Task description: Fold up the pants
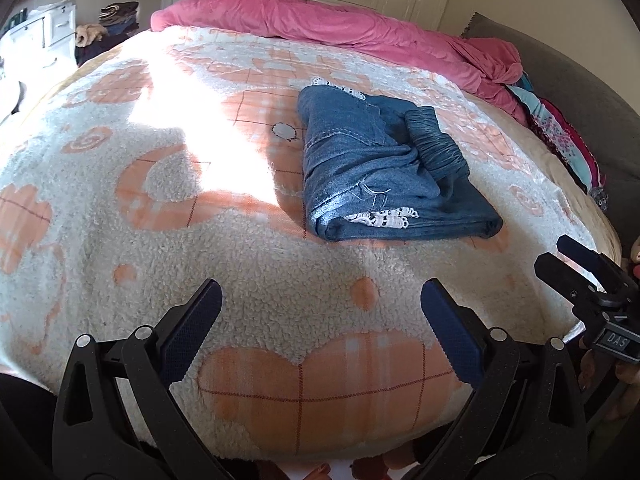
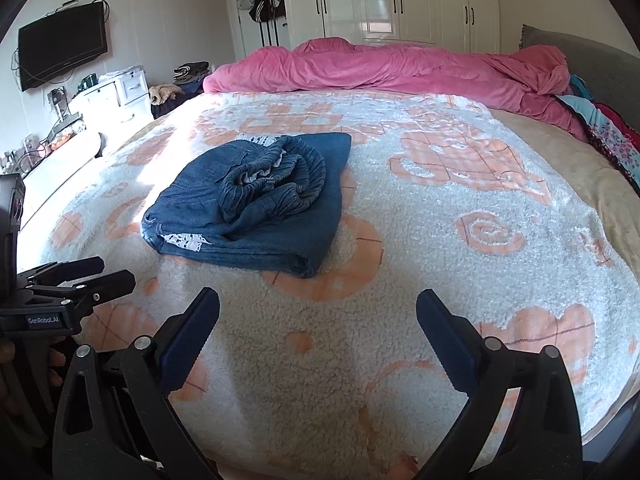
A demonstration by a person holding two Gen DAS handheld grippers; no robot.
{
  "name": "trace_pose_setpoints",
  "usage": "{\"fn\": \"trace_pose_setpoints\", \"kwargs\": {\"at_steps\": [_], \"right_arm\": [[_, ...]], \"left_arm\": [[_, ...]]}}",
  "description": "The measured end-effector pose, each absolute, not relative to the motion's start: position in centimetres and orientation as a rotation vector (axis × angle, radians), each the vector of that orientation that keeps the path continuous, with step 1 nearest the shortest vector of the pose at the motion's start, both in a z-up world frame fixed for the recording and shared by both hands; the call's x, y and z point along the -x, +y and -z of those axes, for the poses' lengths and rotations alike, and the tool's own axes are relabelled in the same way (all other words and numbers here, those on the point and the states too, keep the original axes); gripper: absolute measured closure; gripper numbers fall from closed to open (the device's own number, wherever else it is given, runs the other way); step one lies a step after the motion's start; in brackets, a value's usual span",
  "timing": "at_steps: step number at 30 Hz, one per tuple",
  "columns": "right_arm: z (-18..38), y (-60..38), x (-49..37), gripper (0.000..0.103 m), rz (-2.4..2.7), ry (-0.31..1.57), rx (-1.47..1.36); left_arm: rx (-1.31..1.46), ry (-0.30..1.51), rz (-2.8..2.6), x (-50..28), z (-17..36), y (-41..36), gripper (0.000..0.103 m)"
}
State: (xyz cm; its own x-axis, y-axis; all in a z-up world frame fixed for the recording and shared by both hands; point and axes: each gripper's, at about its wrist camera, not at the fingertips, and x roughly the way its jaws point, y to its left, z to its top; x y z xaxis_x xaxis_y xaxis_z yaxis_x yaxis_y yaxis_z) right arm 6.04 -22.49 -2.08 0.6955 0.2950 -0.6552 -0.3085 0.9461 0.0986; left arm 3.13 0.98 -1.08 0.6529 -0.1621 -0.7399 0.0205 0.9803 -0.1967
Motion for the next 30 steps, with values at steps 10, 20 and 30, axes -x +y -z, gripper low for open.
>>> {"fn": "trace_pose_setpoints", "kwargs": {"at_steps": [10, 20, 30], "right_arm": [[2.20, -22.50, -6.13, 0.005, -0.334, 0.727, 0.024], [2.35, -22.45, -6.16, 0.005, -0.336, 0.731, 0.027], [2.30, -22.53, -6.22, 0.005, -0.336, 0.730, 0.027]], "left_arm": [[0.179, 0.851, 0.101, -3.12, 1.04, 1.06, 0.009], [0.177, 0.847, 0.099, -3.05, 0.82, 1.11, 0.009], [0.177, 0.841, 0.098, -2.92, 0.59, 1.14, 0.009]]}}
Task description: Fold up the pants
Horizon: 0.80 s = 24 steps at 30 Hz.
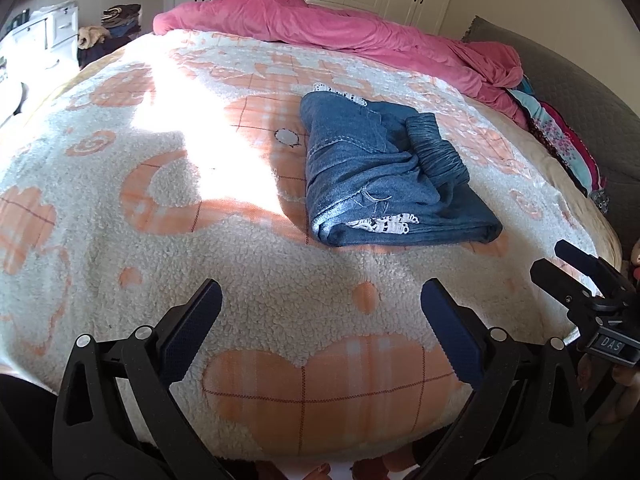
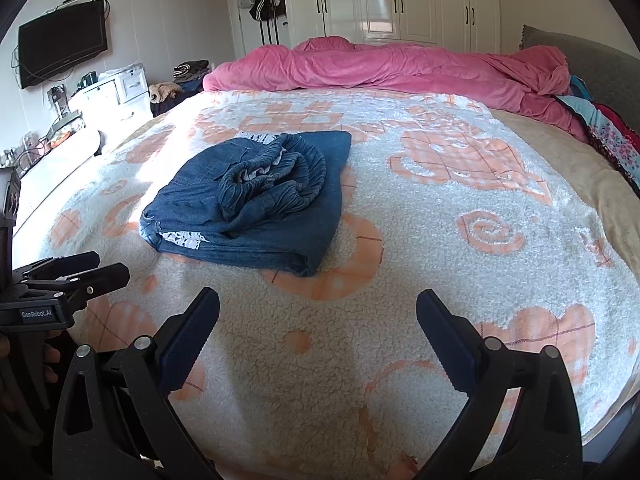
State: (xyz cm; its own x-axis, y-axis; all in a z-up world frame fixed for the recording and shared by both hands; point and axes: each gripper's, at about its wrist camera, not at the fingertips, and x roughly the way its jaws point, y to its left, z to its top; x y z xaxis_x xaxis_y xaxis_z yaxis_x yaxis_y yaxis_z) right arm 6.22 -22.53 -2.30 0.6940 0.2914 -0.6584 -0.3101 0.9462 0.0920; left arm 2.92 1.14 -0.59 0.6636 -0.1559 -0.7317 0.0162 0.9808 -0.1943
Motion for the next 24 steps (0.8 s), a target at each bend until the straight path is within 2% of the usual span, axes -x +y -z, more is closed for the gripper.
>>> {"fn": "trace_pose_setpoints", "kwargs": {"at_steps": [24], "right_arm": [[2.40, -22.38, -6.32, 0.005, -0.335, 0.734, 0.029]], "left_arm": [[0.179, 0.832, 0.100, -2.89, 0.33, 1.19, 0.009]]}}
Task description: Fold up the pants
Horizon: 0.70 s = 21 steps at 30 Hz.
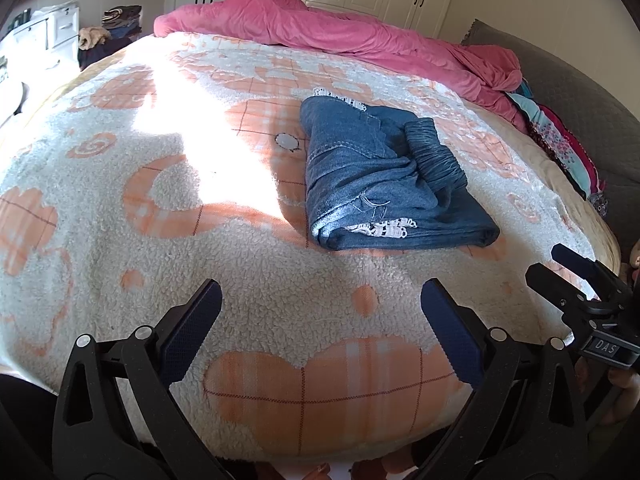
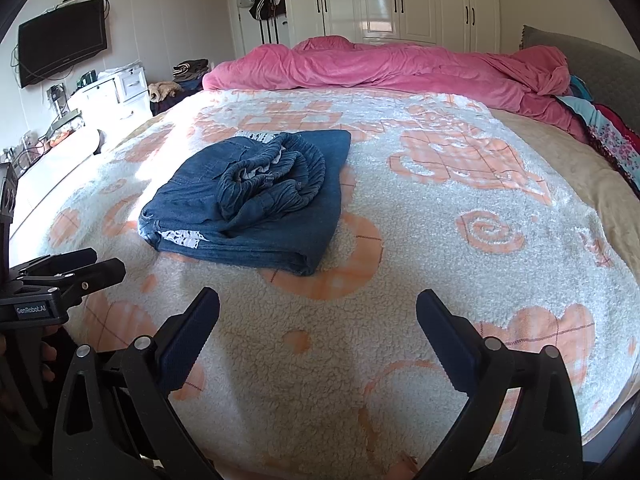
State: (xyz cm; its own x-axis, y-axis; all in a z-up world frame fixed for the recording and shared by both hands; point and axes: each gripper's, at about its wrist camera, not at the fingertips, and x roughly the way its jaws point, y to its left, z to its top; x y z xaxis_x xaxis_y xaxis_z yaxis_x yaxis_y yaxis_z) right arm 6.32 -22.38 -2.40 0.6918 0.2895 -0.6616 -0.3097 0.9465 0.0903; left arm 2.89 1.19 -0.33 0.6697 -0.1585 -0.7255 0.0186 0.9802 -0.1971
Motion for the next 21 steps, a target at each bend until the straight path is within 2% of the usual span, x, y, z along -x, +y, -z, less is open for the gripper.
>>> {"fn": "trace_pose_setpoints", "kwargs": {"at_steps": [21], "right_arm": [[2.55, -22.34, -6.28, 0.005, -0.329, 0.740, 0.029]], "left_arm": [[0.186, 0.830, 0.104, -2.84, 0.08, 1.22, 0.009]]}}
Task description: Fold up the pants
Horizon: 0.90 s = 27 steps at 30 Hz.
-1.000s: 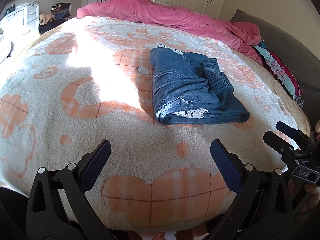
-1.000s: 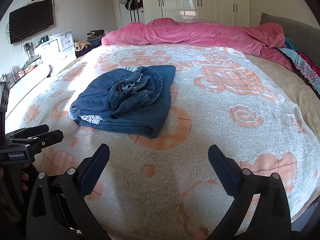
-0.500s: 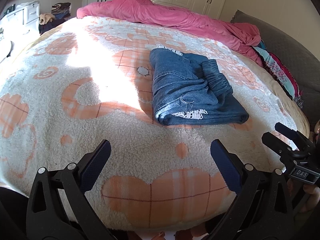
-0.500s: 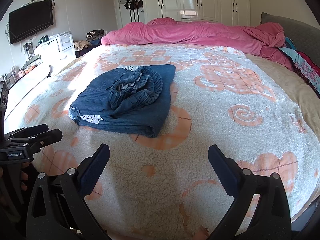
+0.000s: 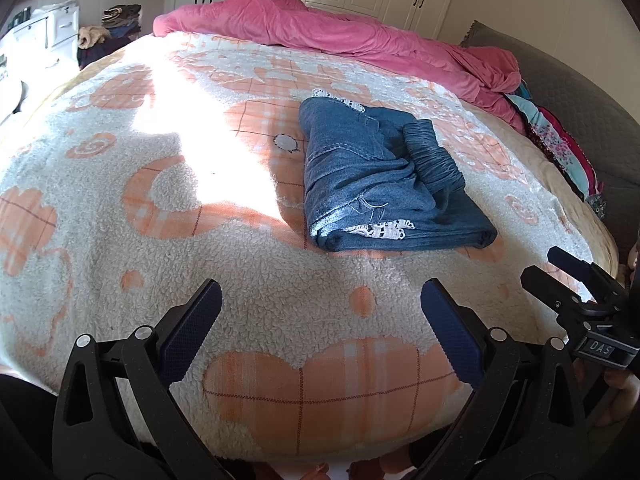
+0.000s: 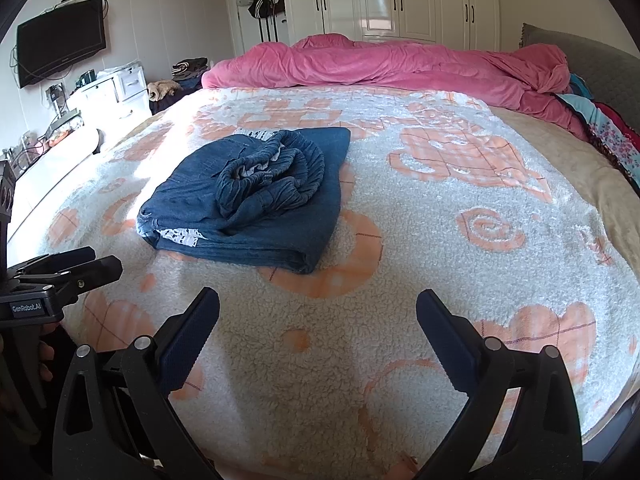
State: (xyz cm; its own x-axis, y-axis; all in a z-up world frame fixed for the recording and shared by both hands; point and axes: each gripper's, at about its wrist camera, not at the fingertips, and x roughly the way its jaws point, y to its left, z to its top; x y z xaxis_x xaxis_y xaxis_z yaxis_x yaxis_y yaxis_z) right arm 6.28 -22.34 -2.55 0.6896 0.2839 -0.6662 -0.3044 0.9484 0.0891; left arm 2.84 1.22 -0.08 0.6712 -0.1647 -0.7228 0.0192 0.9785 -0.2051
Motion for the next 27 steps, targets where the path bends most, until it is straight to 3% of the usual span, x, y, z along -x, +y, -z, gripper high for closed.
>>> {"fn": "trace_pose_setpoints", "kwargs": {"at_steps": [27], "right_arm": [[2.6, -23.4, -6.8, 0.005, -0.261, 0.758, 0.021]], "left_arm": [[0.134, 0.849, 0.023, -3.6, -0.2, 1.5, 0.009]]}}
